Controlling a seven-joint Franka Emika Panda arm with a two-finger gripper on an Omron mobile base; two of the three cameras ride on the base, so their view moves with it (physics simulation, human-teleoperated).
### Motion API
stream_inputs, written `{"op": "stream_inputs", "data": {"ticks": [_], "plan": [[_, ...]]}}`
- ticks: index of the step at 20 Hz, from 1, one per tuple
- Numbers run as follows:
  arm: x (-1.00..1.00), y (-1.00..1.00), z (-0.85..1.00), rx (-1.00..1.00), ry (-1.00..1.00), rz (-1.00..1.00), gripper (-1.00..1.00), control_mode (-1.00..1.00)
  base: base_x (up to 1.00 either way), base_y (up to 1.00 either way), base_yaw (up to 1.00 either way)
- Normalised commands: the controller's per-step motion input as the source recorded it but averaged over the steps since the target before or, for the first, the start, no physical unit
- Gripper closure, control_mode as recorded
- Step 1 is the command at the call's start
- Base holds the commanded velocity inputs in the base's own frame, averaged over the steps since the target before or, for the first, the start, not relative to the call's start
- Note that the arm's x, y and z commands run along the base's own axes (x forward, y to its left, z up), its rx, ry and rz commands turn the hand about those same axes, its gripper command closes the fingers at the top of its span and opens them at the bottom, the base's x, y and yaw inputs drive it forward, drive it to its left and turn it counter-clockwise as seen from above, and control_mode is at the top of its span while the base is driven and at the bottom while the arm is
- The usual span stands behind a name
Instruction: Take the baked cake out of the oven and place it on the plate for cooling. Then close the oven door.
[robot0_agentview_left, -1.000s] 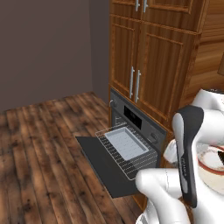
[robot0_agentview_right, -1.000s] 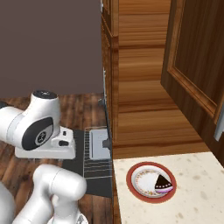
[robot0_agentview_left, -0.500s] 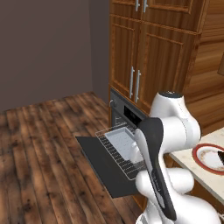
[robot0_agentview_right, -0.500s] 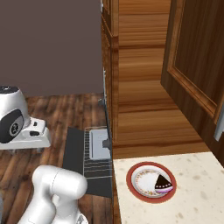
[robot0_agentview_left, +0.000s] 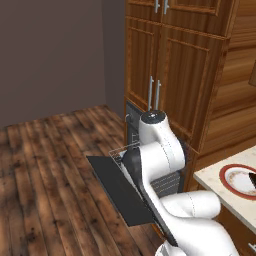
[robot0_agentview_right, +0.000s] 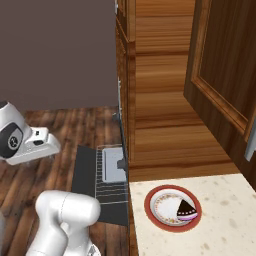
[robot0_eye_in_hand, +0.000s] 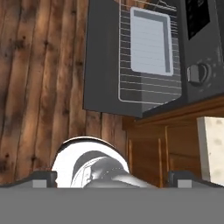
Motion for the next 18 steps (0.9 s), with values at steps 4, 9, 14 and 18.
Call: {"op": "stream_inputs", "data": {"ticks": [4, 9, 14, 18], "plan": [[0.69, 0.00, -0.55, -0.21, -0.12, 0.00, -1.00, -1.00, 0.00, 0.00, 0.00], [0.61, 0.00, -0.66, -0.13, -0.03, 0.00, -1.00, -1.00, 0.00, 0.00, 0.00], [0.65, 0.00, -0.57, -0.03, 0.00, 0.00, -1.00, -1.00, 0.00, 0.00, 0.00], [0.73, 0.00, -0.39, 0.00, 0.00, 0.00, -1.00, -1.00, 0.00, 0.00, 0.00]]}}
